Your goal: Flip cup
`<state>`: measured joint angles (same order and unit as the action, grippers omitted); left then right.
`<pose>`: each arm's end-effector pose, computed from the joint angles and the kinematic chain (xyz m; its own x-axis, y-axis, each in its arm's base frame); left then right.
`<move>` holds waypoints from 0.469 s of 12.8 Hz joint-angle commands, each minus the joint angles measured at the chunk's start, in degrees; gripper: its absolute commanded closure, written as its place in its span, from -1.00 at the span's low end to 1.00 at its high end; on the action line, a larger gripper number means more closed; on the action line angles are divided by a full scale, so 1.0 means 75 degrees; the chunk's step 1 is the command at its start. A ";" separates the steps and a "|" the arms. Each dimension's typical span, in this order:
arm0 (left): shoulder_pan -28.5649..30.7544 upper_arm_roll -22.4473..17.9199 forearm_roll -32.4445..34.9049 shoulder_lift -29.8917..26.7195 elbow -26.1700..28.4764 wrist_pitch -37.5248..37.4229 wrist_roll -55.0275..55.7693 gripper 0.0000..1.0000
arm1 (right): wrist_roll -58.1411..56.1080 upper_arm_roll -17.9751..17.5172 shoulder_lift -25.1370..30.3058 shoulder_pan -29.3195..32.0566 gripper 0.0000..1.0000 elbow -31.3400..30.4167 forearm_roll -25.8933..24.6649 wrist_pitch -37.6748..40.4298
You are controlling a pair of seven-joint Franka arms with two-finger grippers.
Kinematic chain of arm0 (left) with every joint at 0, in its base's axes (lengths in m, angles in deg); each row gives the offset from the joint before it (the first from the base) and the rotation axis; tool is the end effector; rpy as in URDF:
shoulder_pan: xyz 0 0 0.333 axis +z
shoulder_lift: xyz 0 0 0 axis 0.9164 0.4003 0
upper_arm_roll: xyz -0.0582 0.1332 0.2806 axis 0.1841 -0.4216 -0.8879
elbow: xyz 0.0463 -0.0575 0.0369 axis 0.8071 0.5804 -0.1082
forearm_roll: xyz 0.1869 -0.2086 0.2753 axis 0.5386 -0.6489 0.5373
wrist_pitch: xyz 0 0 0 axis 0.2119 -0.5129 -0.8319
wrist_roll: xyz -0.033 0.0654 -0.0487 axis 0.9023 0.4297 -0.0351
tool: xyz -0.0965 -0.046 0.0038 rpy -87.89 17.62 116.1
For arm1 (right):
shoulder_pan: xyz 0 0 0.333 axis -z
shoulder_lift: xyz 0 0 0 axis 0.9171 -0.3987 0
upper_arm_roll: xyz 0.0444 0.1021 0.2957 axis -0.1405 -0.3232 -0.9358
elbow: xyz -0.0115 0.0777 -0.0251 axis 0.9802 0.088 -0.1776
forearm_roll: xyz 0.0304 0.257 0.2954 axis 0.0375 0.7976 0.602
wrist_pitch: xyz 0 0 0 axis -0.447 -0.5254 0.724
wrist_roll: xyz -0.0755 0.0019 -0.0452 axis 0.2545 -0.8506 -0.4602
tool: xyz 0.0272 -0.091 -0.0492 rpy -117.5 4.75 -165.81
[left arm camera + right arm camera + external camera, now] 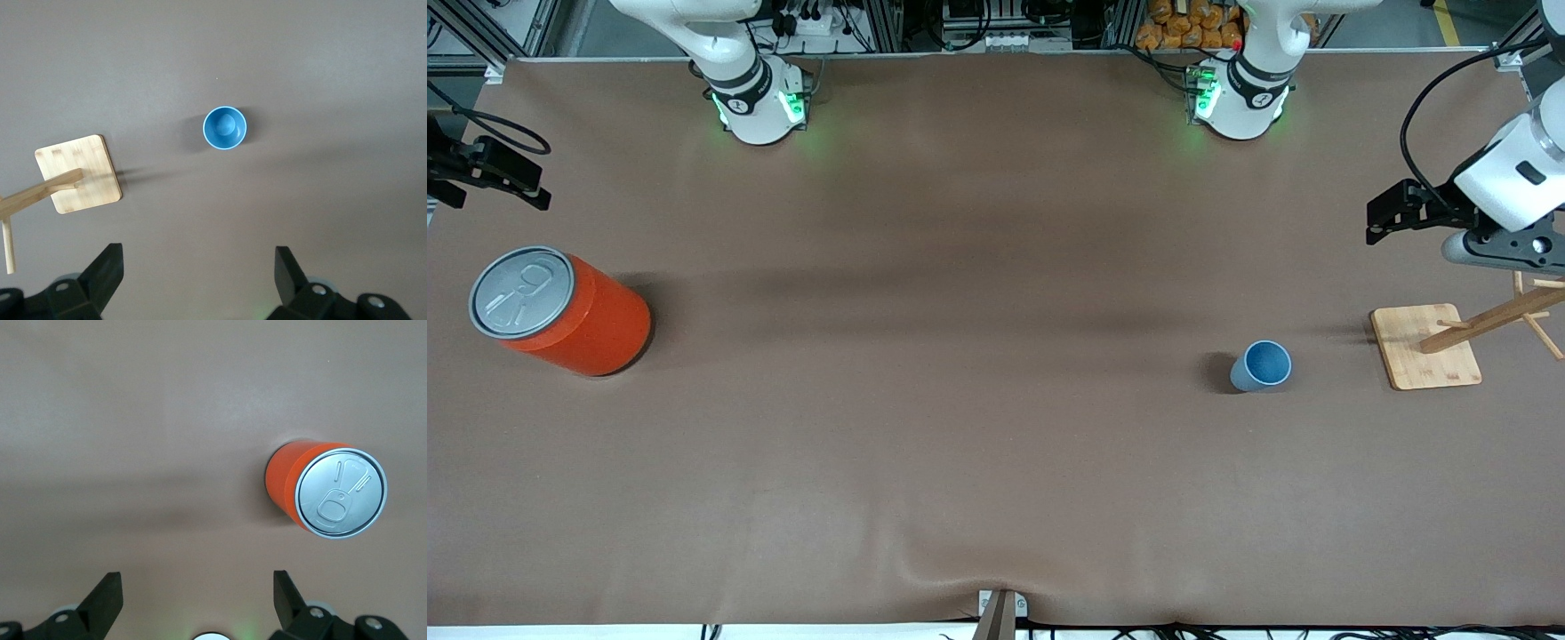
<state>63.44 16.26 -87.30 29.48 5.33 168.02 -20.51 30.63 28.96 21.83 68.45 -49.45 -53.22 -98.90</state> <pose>0.5604 -0.0535 0.6079 0.9835 -0.1753 -0.0451 -0.1758 -0.9844 -0.0053 0.5289 -0.0080 0.6717 0.9987 -0.0253 -0.0443 -0.0245 -0.9995 0.0186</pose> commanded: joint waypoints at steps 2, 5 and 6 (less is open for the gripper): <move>0.0101 -0.0027 0.0037 0.0331 -0.0451 -0.0202 0.0349 -1.00 | -0.0046 0.0020 -0.0053 -0.0073 -1.00 0.0147 -0.0098 0.0116; 0.0102 -0.0027 0.0049 0.0366 -0.0381 -0.0178 0.0492 -1.00 | -0.0034 0.0020 -0.0042 -0.0154 -1.00 0.0147 -0.0098 0.0128; 0.0090 -0.0027 0.0049 0.0366 -0.0381 -0.0178 0.0492 -1.00 | -0.0023 0.0020 -0.0042 -0.0166 -1.00 0.0147 -0.0098 0.0128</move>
<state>64.10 15.88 -87.30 31.57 4.23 168.02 -17.80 30.63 28.93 21.83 68.13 -49.45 -53.22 -98.89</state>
